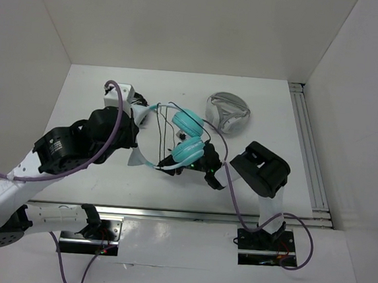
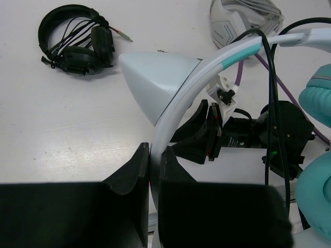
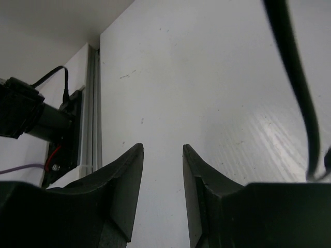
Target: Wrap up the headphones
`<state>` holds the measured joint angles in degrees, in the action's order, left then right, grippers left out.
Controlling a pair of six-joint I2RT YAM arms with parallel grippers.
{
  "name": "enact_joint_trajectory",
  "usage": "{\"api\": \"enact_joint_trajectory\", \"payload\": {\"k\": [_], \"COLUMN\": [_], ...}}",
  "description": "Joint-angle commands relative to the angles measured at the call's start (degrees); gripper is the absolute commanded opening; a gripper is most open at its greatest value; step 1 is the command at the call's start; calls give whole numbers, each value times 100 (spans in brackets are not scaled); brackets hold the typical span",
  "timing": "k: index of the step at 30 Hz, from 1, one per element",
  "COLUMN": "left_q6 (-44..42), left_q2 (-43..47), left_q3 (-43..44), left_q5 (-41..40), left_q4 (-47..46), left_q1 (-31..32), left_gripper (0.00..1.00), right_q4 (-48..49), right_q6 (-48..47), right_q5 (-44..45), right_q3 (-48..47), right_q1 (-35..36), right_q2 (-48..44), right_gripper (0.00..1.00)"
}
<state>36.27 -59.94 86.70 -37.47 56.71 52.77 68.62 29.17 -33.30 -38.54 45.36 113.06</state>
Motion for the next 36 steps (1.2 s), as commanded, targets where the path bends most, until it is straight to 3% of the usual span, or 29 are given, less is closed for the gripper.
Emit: {"api": "enact_joint_trajectory", "payload": {"k": [1, 6, 16, 19, 22, 36], "left_q6": [284, 284, 337, 337, 337, 337], "left_q2": [123, 123, -44, -44, -44, 9], "left_q3": [435, 541, 647, 708, 761, 814], "left_q5": [-137, -85, -32, -32, -32, -32], "left_q4": [-362, -309, -309, -257, -204, -46], "left_q1": [22, 22, 22, 22, 22, 22], "left_gripper": [0, 0, 0, 0, 0, 0], "right_q4": [725, -57, -2166, -2326, -2327, -1589], "right_q6": [-121, -587, -1808, -1932, -1994, -1774], "right_q5": [742, 1325, 3083, 3382, 3584, 4236], "right_q3": [-66, 84, 541, 541, 541, 75], "right_q1": [-36, 25, 1237, 1440, 1502, 474], "right_q2": [-257, -766, -2225, -2305, -2236, -1365], "right_gripper": [44, 53, 56, 59, 70, 77]}}
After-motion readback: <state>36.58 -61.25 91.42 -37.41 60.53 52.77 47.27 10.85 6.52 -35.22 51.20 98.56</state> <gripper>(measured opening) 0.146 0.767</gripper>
